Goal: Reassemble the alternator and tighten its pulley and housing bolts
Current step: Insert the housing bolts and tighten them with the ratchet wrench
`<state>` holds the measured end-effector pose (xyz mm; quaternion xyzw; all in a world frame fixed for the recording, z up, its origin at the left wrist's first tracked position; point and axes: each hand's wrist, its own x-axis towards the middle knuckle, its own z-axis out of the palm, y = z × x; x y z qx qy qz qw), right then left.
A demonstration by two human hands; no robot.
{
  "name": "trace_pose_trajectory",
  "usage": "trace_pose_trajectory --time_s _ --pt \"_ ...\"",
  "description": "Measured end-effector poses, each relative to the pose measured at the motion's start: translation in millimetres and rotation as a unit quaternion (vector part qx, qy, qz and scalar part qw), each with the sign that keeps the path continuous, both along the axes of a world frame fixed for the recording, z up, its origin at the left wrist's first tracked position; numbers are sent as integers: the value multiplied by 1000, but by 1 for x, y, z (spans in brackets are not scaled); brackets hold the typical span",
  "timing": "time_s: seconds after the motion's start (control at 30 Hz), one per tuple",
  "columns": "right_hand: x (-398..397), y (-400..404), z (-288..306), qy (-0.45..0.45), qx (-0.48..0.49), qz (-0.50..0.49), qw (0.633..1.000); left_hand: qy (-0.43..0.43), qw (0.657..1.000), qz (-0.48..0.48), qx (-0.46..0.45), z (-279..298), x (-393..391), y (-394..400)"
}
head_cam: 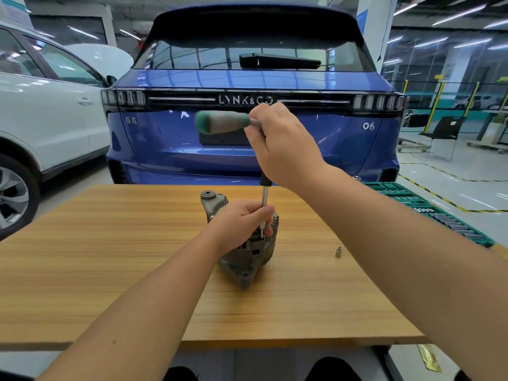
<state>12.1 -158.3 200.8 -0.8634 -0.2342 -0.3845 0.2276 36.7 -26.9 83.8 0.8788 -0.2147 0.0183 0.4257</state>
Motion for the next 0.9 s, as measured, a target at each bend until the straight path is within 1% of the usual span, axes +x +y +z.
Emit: trace_pose_trajectory --time_s 0.1,0.17,0.27,0.33,0.4,0.47,0.53,0.57,0.6,0.63,0.67,0.7,0.73,0.8,0.83,0.87,0.9 --pt "-7 -1 13 50 -104 -39 993 3 1000 -7 -19 0 -1 1" --pt "-10 -5 24 58 -168 -49 983 11 1000 -7 -20 1 -1 1" --pt "-12 -6 40 85 -244 -68 964 11 1000 -7 -16 2 -1 1" --pt "-11 -4 52 85 -288 -90 950 8 1000 -9 -14 2 -2 1" --pt "-9 0 63 106 -303 -102 942 11 1000 -16 -20 2 -3 2" --pt "-7 5 72 161 -276 -102 942 15 999 -17 -24 1 -1 1" --pt "-3 9 78 221 -213 -104 946 17 1000 -13 -21 0 1 2" --pt "-1 10 80 264 -162 -104 945 18 1000 -11 -20 0 2 1" --pt "0 9 79 319 -93 -96 938 20 1000 -9 -21 -1 3 1" --pt "1 7 76 381 -2 -73 922 21 999 -6 -24 -1 4 1" --pt "1 5 73 438 111 -29 892 24 999 -4 -26 -2 5 1" --pt "1 2 69 476 233 32 847 27 999 -2 -27 -3 6 1" --pt "1 0 61 488 345 96 796 29 999 0 -26 -3 7 1" --pt "3 -1 41 454 519 192 698 31 999 2 -21 -2 8 2" --pt "4 2 32 424 581 220 660 30 999 3 -20 -2 9 2" --pt "5 5 23 390 625 237 633 30 999 5 -20 -2 10 2" --pt "5 8 16 355 651 249 623 29 999 6 -18 -2 10 2"
